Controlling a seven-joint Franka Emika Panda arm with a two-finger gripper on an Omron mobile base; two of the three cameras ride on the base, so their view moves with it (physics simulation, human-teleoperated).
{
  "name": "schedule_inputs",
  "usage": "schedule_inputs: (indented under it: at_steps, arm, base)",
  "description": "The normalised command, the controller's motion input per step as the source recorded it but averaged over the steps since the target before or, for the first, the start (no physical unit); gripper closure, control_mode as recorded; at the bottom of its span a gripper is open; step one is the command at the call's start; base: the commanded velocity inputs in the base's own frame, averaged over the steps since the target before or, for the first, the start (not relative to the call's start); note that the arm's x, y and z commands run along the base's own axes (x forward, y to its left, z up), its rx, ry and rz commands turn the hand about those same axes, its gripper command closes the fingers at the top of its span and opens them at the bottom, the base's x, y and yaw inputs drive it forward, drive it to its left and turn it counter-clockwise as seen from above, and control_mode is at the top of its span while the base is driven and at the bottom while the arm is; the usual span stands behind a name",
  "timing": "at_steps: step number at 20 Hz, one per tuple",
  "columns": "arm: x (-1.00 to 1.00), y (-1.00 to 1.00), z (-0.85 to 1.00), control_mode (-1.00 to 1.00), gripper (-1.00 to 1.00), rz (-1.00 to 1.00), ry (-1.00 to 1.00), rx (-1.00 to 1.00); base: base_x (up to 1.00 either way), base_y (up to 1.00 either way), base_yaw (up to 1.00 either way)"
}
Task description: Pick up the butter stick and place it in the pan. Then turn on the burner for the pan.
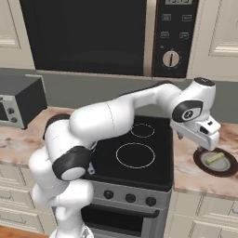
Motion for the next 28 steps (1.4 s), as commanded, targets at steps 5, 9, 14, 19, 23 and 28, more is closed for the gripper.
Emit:
schedule_inputs:
  at_steps: [5, 9, 14, 19, 23, 28]
  arm:
    - [0.18, -0.17, -0.32, -1.0, -1.0, -0.01, 0.1, 0.0]
    - [0.12, -0.25, -0.21, -1.0, -1.0, 0.0, 0.0, 0.0]
    - [0.37, -0.39, -0.35, -1.0, -1.0, 0.0, 0.0, 0.0]
    - [0.5, -0.32, -0.37, -1.0, -1.0, 0.0, 0.0, 0.0]
    - [0.35, -0.3, -0.03, -1.0, -1.0, 0.0, 0.0, 0.0]
    - [0.38, -0.16, -0.06, -1.0, -1.0, 0.0, 0.0, 0.0]
  base:
    - [0.0, 0.0, 0.0]
    - [0.0, 0.0, 0.0]
    - [0.0, 0.0, 0.0]
    - [0.0, 0.0, 0.0]
    - [0.0, 0.0, 0.0]
    - [0.0, 0.0, 0.0]
